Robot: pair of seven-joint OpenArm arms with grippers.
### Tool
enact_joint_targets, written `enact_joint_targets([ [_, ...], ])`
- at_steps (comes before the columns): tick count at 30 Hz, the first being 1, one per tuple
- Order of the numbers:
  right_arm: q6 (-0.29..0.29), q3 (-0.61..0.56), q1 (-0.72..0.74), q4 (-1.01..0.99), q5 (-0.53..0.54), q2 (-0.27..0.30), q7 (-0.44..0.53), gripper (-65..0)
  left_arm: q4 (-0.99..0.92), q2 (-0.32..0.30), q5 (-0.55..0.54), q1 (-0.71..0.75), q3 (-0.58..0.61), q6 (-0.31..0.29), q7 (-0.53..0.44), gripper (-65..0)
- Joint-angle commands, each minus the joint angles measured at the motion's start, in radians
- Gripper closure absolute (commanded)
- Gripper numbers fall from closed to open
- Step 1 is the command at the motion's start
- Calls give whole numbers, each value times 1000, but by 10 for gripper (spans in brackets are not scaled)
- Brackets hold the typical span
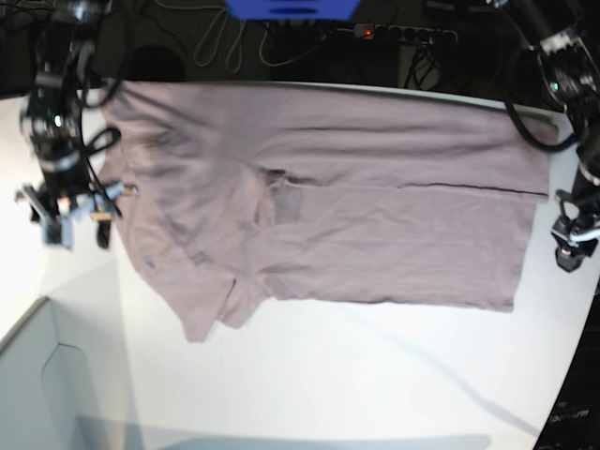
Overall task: Layout the t-shirt on the table in an organized manner, then fold the t-shirt properly
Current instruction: 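Open the right gripper to release the shirt edge, then move both grippers to the shirt's hem corners and grasp them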
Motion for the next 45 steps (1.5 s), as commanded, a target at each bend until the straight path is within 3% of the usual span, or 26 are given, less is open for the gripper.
enact_joint_targets([
  [1,-8,-20,68,-12,4,26,-8,-362,-17,-17,-4,-41,-2,8,-12,-331],
  [5,-8,-122,296,-204,4,58,-129,-361,-134,-52,56,-162,61,8,-10,-331],
  [12,-8,-191,545,-638,4,73,-115,-360,-381,-114,191,-340,218,6,-15,-333],
  [18,-9,-194,602,-888,4,81,43,-360,-563,-150,248,-464,304,6,-30,-334],
  [24,-9,-194,597,-1009,2,81,129,-360,-704,-167,299,-476,408,6,-233,-334],
  [30,-9,-196,585,-1025,2,80,135,-351,-887,-178,300,-513,454,6,-331,-334],
  [33,-9,-196,582,-1025,2,80,135,-273,-1000,-178,300,-551,462,6,-371,-334],
  [39,-9,-196,579,-1026,2,81,130,0,-1102,-180,300,-582,635,5,-490,-334],
  [45,-9,-198,560,-1026,2,89,130,0,-1209,-180,300,-608,663,5,-566,-333],
])
